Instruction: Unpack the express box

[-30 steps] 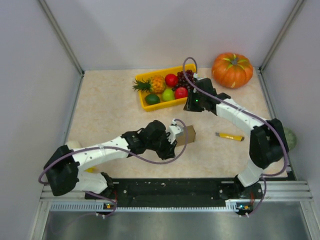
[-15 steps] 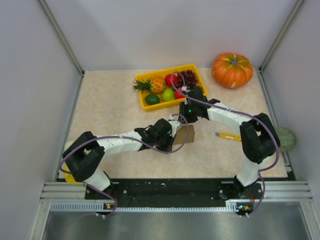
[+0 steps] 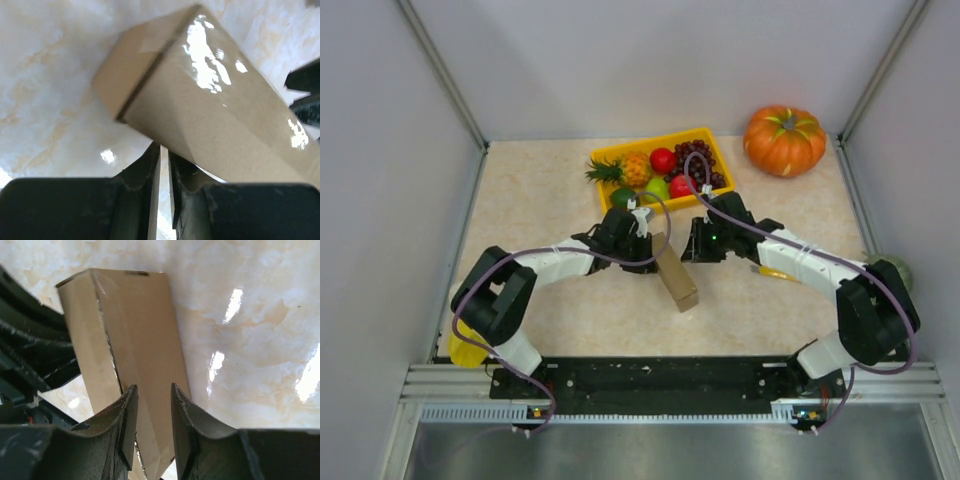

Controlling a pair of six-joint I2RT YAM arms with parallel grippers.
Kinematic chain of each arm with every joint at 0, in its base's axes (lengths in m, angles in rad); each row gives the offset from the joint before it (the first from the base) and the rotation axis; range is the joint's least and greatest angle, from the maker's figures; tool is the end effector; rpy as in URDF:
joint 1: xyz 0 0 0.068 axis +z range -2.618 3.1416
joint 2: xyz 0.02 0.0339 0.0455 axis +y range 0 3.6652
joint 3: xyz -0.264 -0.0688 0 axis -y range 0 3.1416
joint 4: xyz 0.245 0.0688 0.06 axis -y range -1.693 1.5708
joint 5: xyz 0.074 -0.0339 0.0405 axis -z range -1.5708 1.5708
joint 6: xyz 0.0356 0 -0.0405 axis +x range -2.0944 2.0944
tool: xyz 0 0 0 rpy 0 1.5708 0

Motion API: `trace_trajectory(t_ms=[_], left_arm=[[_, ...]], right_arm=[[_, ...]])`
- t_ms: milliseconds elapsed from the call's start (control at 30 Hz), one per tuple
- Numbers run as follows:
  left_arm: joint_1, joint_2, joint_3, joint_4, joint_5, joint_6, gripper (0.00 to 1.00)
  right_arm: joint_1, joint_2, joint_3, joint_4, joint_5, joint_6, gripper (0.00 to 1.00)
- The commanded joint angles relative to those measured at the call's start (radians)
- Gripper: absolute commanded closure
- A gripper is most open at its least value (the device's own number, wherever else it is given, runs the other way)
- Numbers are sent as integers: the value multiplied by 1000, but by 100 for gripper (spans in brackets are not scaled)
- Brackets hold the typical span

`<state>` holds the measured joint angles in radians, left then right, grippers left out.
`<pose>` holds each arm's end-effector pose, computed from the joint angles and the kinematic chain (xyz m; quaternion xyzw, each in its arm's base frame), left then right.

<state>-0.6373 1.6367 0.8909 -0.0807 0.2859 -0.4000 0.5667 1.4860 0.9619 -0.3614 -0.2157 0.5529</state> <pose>0.2603 -0.2052 0.1752 0.1606 0.9094 -0.2937 0.2468 0.2563 0.1721 0.2217 -0.0426 0.9361 0.2633 0.2292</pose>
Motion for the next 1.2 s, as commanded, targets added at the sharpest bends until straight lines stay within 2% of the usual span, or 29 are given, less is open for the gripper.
trace_trajectory(t_ms=[0, 167, 433, 567, 700, 800, 833, 933, 967, 1033, 1067, 1167], left_arm=[[74, 37, 48, 114, 175, -72, 83], [148, 45, 22, 200, 303, -146, 82], [186, 89, -23, 295, 476, -249, 81], [247, 65, -79, 328, 489, -292, 82], [303, 22, -95, 202, 403, -277, 82], [346, -9, -90, 53, 299, -257, 80], [353, -20, -77, -43, 264, -252, 80], [383, -52, -46, -167, 87, -241, 80], [389, -64, -44, -207, 53, -241, 79], [393, -104, -46, -221, -12, -238, 75], [393, -118, -49, -217, -13, -237, 74], [393, -153, -56, -186, 59, -229, 67]], right_arm=[[25, -39, -22, 82, -10, 65, 69], [44, -27, -11, 114, -7, 87, 69], [125, 49, 75, 122, 25, 84, 69], [163, 102, 123, 121, 45, 82, 69], [190, 152, 178, 104, 93, 84, 69], [200, 174, 222, 81, 125, 93, 67], [203, 174, 241, 69, 142, 91, 66], [216, 168, 276, 26, 185, 79, 62], [223, 166, 284, 13, 202, 70, 58], [246, 149, 288, -13, 269, 41, 53], [254, 145, 284, -31, 291, 33, 47], [265, 140, 252, -53, 315, 39, 40]])
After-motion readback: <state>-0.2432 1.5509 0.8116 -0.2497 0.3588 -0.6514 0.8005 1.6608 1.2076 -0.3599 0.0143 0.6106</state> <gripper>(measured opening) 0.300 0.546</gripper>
